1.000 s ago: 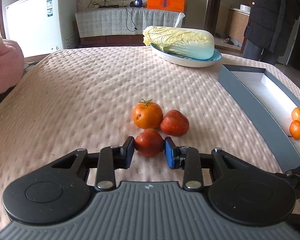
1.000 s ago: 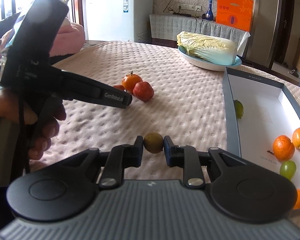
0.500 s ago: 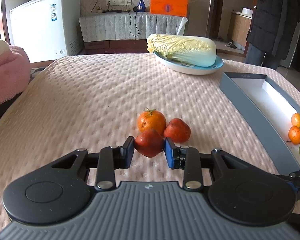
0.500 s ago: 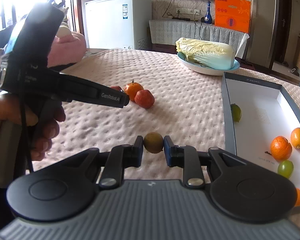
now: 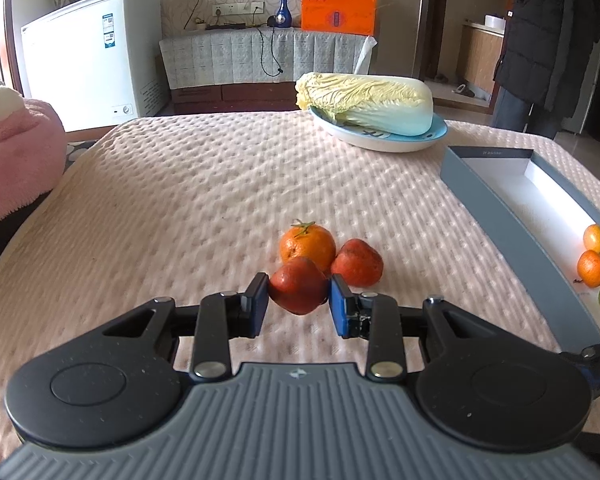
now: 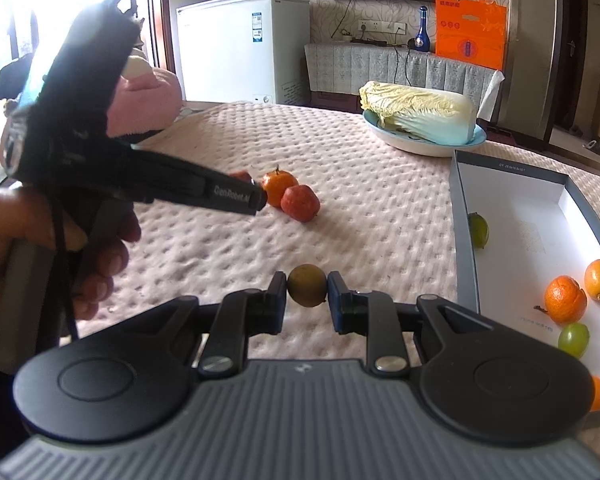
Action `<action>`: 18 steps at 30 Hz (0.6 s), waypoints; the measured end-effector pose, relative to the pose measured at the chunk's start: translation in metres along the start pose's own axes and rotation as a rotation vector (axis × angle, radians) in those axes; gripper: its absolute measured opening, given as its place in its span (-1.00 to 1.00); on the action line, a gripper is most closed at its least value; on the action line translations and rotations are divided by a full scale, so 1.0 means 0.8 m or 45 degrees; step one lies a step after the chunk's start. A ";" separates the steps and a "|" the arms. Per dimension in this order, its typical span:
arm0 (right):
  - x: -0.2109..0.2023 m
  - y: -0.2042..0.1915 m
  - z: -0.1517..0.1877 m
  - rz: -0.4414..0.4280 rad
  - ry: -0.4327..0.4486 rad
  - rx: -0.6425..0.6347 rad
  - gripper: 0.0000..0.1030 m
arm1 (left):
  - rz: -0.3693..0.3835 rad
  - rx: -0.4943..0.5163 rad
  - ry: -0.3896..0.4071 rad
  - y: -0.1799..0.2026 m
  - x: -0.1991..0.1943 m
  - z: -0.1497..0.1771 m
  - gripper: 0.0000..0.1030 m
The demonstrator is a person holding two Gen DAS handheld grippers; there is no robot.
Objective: Organize fruits
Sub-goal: 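Lift the red fruit with the left gripper while the right holds the brown fruit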
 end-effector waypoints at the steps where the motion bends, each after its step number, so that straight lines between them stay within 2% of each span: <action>1: -0.002 0.000 0.000 -0.004 0.005 -0.003 -0.52 | -0.005 -0.004 0.001 -0.001 -0.001 0.000 -0.27; 6: -0.008 0.004 0.001 -0.006 0.016 0.000 -0.52 | -0.012 -0.031 0.013 -0.003 -0.005 -0.002 -0.27; 18: -0.018 0.009 0.004 -0.001 0.035 0.000 -0.52 | 0.000 -0.003 0.029 0.008 -0.009 -0.003 -0.27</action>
Point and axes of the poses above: each gripper's, at about its wrist camera, not at the fingertips, and x roughly the way its jaws point, y to its right, z to its underside, the point moved 2 cm from there along x, roughly the way its jaws point, and after that the axes turned 12 degrees about -y, right-handed, at the moved point
